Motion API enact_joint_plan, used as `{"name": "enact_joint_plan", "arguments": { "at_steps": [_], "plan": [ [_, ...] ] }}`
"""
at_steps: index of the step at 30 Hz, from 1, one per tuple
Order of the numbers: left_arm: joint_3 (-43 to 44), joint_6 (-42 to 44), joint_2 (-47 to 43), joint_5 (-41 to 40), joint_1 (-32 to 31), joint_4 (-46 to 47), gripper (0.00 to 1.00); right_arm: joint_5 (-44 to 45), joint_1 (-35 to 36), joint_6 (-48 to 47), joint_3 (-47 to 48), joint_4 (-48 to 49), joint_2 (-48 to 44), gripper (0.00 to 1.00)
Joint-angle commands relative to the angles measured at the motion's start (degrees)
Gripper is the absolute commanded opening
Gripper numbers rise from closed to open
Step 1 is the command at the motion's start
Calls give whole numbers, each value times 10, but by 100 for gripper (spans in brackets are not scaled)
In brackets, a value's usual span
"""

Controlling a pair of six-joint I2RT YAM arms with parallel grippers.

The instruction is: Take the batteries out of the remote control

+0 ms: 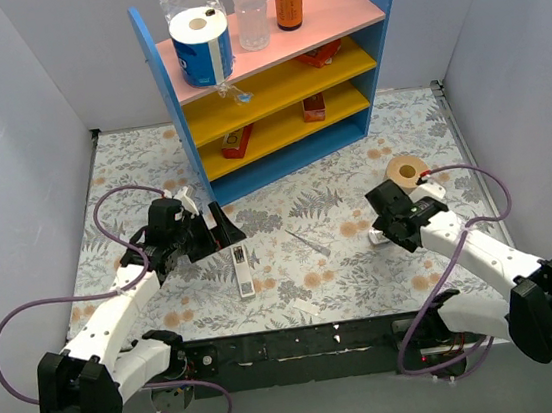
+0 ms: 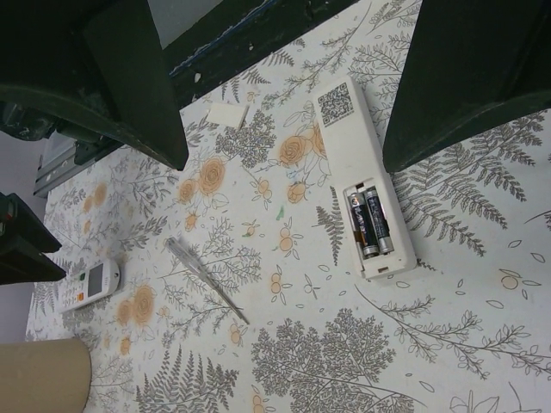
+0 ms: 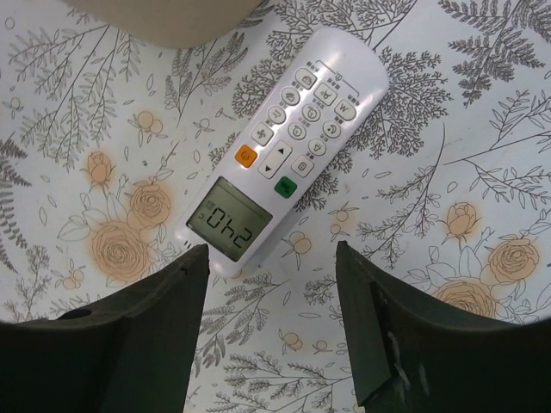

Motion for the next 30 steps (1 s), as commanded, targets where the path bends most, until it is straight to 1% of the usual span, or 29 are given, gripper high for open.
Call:
{"name": "enact_joint_plan", "arguments": {
  "at_steps": [1, 5, 9, 10, 12, 19, 25, 30],
  "plan": [
    [1, 16, -19, 16, -4, 18, 98, 1, -41, 75, 33, -8, 36, 68],
    [2, 17, -22, 21, -5, 18, 98, -10, -74, 133, 67, -60, 100, 70],
    [2, 17, -23, 18, -6, 18, 98, -15, -94, 153, 111, -101, 180, 74],
    [1, 17, -22, 17, -6, 18, 98, -11, -96, 155, 126, -106, 190, 77],
    [1, 17, -22, 18, -6, 19, 98, -8, -96, 159, 135, -104, 209, 79],
    [2, 18, -16, 18, -6, 19, 98, -5, -97, 182, 128, -80, 223, 80],
    [2, 19, 3, 26, -6, 19, 98, 0, -97, 180, 117, -77, 239, 78],
    [1, 19, 2, 26, -7, 21, 98, -4, -98, 190, 99, -78, 244, 75]
  ]
}}
